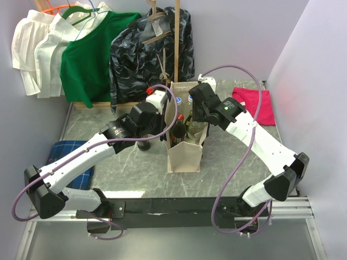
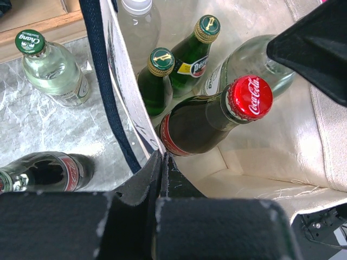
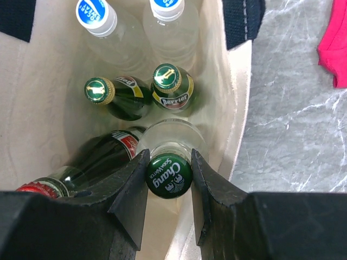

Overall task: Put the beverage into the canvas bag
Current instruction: Place the drink in the canvas bag.

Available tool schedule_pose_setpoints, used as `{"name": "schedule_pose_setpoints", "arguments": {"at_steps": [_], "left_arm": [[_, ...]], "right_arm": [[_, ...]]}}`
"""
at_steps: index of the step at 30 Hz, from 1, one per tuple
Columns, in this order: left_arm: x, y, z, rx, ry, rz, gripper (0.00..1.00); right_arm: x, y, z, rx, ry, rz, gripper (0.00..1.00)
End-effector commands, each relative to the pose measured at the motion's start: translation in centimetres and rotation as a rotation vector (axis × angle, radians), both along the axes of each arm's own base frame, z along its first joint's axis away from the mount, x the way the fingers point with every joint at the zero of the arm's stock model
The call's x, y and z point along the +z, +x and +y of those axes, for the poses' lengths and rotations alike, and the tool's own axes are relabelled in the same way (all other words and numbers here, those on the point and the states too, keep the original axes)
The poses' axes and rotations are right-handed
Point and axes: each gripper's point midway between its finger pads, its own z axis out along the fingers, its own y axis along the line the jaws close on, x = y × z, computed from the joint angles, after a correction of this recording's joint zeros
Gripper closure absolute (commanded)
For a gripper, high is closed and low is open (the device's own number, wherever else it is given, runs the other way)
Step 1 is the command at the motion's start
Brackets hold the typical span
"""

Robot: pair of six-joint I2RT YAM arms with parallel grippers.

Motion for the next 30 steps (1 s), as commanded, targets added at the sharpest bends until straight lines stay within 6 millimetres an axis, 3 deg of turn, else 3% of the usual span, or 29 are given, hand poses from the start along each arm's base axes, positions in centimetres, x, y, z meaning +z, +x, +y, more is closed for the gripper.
{"name": "schedule_pose_setpoints", "arguments": {"at_steps": [1, 30], "left_arm": [[5.2, 0.3, -1.1, -0.022, -0.108, -0.105, 0.99], [5.7, 0.6, -1.2, -0.018, -0.103, -0.117, 0.99]], "right_arm": [[2.8, 1.6, 1.2, -0.028, 0.081, -0.123, 1.00], [-1.0, 1.3, 1.6, -0.045, 0.038, -0.076, 1.00]]}}
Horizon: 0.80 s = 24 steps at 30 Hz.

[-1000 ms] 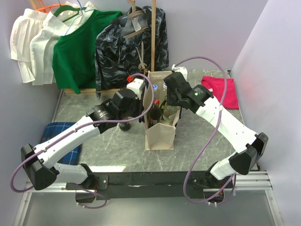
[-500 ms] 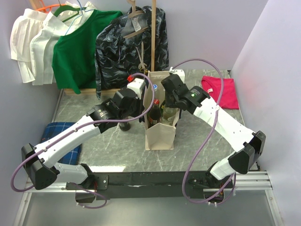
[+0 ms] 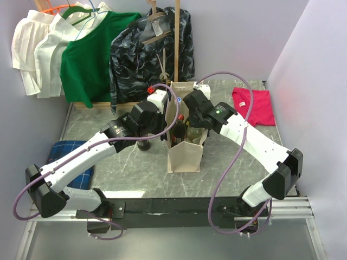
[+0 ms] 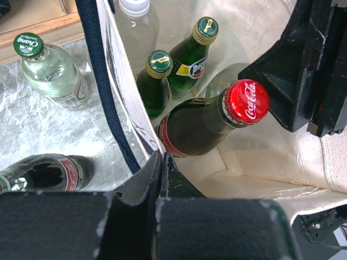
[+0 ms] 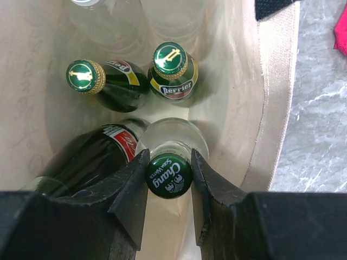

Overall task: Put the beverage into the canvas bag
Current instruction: Place the drink in the canvas bag.

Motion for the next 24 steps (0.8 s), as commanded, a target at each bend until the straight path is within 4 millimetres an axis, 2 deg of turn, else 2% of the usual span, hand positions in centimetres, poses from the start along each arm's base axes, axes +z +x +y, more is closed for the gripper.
{"name": "schedule_pose_setpoints", "arguments": {"at_steps": [1, 12, 24], "left_arm": [[5.6, 0.5, -1.0, -0.015, -0.110, -0.119, 0.99], [6.2, 0.4, -0.6, -0.007, -0.120, -0.131, 0.99], [6.0, 0.3, -0.6, -0.005, -0.116, -0.124, 0.99]], "right_arm": [[2.8, 1.8, 0.8, -0.042, 0.067, -0.127, 1.00], [1.3, 2.0, 1.0, -0.044, 0.054, -0.107, 1.00], [-0.3, 2.1, 1.4, -0.040, 0.051, -0.082, 1.00]]}}
